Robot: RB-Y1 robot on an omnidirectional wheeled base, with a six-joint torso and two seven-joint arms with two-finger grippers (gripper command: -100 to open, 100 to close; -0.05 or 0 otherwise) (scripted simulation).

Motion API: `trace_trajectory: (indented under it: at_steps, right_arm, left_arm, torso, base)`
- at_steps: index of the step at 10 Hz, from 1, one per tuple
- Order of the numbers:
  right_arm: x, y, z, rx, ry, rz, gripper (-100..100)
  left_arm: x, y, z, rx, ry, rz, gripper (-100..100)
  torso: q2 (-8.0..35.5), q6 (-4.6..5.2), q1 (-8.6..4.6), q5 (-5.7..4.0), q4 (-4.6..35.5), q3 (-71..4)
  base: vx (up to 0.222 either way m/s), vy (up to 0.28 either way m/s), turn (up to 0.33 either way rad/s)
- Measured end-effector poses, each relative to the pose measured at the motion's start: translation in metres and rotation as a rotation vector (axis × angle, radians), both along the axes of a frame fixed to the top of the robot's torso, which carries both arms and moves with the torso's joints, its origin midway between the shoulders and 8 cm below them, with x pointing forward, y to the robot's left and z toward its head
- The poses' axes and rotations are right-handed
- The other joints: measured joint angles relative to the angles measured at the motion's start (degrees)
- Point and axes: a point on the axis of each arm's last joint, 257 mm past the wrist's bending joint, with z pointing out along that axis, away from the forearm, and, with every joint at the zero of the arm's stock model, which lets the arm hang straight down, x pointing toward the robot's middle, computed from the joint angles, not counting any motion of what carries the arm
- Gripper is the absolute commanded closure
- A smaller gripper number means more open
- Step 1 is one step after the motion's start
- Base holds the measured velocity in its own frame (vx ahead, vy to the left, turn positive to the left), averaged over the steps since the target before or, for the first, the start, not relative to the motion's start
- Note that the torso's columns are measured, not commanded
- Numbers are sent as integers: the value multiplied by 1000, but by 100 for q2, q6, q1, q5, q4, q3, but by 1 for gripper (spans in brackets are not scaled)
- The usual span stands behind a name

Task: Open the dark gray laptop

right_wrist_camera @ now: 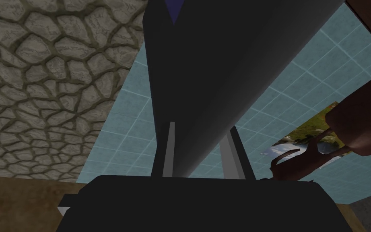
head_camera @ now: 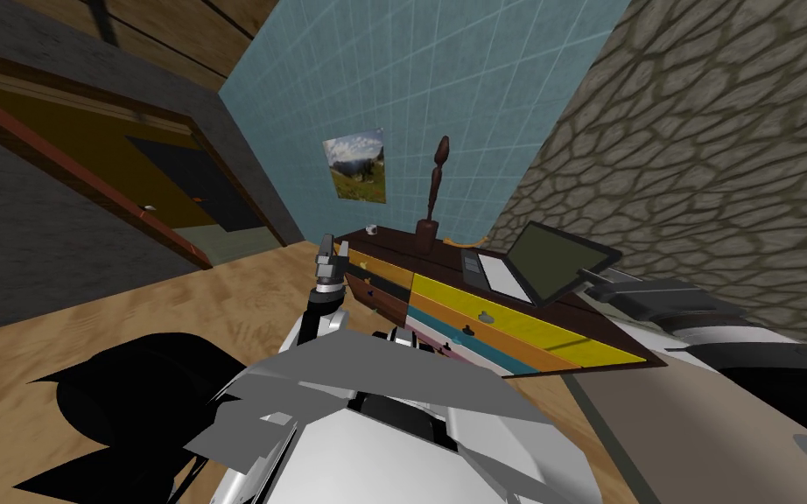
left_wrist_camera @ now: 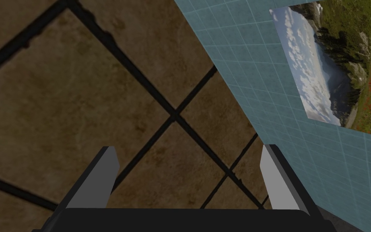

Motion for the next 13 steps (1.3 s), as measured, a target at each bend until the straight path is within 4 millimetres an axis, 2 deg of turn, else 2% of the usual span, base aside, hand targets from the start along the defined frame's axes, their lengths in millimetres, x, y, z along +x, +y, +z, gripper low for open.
trace_trajectory:
  at_steps: [4,6,9,11,13]
  right_arm:
    - [19,-15,-13,29,-12,1,100]
    - [35,-12,-14,-11,-11,34,100]
    - [49,-23,-24,20,-14,28,100]
    - [65,-20,-22,-26,-12,52,100]
    - [75,-23,-32,-13,-7,55,100]
  left_arm:
    - [0,0,0,0,0,0,0]
    - [0,0,0,0,0,0,0]
    - [0,0,0,0,0,0,0]
    - [0,0,0,0,0,0,0]
    - [0,0,0,0,0,0,0]
  torso:
    - [-19,15,-57,-11,2,-14]
    - [-7,11,-21,-21,-12,2]
    - [-24,21,-68,-19,-3,-16]
    - [4,19,-22,-22,-9,9]
    - [-13,24,-52,-16,-2,-8]
  base:
    - [-29,41,-11]
    - [-60,61,6]
    - [-28,31,-19]
    - [-58,61,5]
    - [-1,17,-6]
